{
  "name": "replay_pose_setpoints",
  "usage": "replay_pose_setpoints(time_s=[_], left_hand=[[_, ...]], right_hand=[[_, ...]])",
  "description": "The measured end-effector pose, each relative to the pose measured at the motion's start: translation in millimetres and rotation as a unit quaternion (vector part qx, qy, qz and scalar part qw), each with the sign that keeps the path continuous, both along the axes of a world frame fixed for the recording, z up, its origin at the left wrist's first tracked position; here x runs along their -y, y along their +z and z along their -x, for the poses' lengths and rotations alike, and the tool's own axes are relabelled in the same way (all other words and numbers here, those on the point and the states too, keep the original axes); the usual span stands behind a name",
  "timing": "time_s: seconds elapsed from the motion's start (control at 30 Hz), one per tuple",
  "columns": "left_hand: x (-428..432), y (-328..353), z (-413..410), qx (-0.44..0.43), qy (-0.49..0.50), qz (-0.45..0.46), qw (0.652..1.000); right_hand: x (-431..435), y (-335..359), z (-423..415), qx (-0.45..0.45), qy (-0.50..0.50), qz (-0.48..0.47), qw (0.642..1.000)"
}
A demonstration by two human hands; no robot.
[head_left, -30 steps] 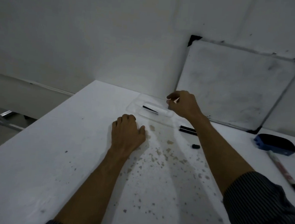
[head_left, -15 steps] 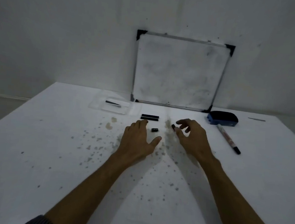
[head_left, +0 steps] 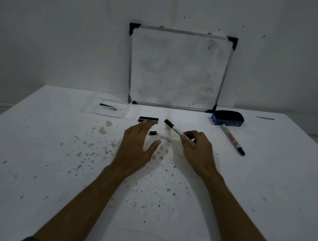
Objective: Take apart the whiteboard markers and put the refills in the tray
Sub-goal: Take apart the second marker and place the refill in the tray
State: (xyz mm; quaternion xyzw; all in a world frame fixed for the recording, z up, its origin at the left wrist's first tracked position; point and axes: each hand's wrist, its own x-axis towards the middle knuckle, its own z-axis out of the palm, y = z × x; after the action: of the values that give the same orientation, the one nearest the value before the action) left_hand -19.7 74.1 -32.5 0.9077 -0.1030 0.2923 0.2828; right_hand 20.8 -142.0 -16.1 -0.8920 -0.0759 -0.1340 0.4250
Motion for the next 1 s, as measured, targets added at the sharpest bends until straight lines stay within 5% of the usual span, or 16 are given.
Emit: replay_pose_setpoints(time_s=[0.1, 0.27, 0.4, 0.77, 1.0], left_hand=[[0, 8, 1, 0.128, -0.045, -0.07, 0.988], [-11, 8, -3, 0.211, -0.032, -0.101, 0.972], [-22, 7, 1, 0.145, -0.028, -0.036, 0.988], [-28, 13, 10, 0.057, -0.089, 0.045, 0.993], [-63, 7, 4, -0.01, 0.013, 0.153, 0.988]], right_hand=[[-1, 11, 6, -0.009, 0.098, -0.013, 0.995], [-7, 20, 13, 0.008, 0.169, -0.063, 0.984], [-13, 23, 17, -0.018, 0.144, -0.192, 0.971], [-41, 16, 25, -0.051, 0.159, -0.194, 0.967], [-53, 13, -24, -0.02, 0.093, -0.011, 0.995]])
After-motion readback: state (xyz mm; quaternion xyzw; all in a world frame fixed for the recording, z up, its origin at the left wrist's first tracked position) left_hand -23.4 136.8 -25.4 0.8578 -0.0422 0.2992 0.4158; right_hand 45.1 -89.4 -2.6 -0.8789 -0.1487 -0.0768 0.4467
